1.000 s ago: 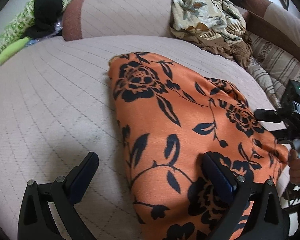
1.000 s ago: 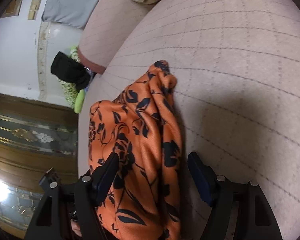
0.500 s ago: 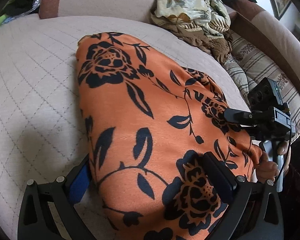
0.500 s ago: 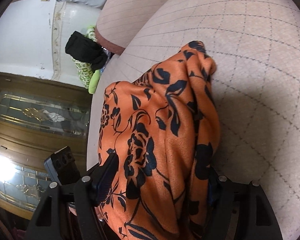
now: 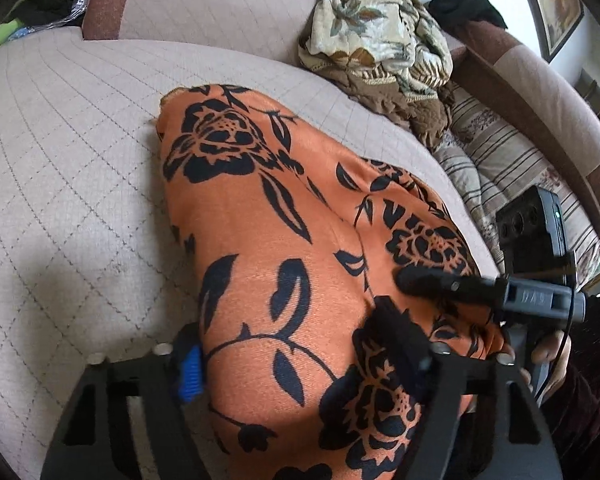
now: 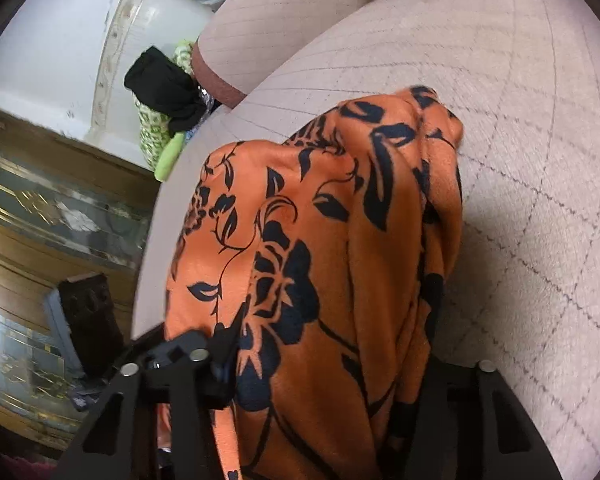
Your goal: Fold small clothes
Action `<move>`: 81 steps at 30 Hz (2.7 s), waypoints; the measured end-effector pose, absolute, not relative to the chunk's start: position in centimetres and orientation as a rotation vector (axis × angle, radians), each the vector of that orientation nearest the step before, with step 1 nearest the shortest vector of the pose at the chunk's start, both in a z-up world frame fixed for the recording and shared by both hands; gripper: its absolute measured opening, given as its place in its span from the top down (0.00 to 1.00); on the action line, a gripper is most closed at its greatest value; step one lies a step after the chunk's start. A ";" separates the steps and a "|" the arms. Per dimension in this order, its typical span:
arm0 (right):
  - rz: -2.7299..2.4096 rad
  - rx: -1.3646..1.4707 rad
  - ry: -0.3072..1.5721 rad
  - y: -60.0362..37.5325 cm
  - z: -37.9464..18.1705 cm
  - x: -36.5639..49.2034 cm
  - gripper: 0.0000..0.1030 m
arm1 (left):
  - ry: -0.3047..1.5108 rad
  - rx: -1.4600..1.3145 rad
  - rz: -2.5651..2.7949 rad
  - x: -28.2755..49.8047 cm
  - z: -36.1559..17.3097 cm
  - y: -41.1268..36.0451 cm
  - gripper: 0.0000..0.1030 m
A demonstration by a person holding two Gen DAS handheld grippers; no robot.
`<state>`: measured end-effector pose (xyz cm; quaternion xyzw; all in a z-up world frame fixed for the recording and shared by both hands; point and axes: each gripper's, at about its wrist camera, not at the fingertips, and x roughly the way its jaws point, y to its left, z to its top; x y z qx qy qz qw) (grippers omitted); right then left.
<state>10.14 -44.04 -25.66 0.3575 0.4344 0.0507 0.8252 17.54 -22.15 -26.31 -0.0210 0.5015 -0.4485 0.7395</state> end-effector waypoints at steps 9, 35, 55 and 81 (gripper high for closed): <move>0.058 0.660 0.878 -41.7 -20.9 10.3 0.58 | 1.090 -0.105 -1.000 18.2 -24.8 -20.7 0.49; 0.197 0.648 0.781 -27.6 -17.3 14.2 0.59 | 0.912 -0.239 -0.756 21.2 -19.9 -5.1 0.49; 0.180 0.707 0.778 -25.8 -20.9 15.5 0.59 | 0.943 -0.182 -0.672 21.8 -21.6 -3.8 0.49; 0.174 0.831 0.778 -27.9 -25.5 15.3 0.59 | 1.040 -0.144 -0.583 23.1 -24.7 -3.4 0.48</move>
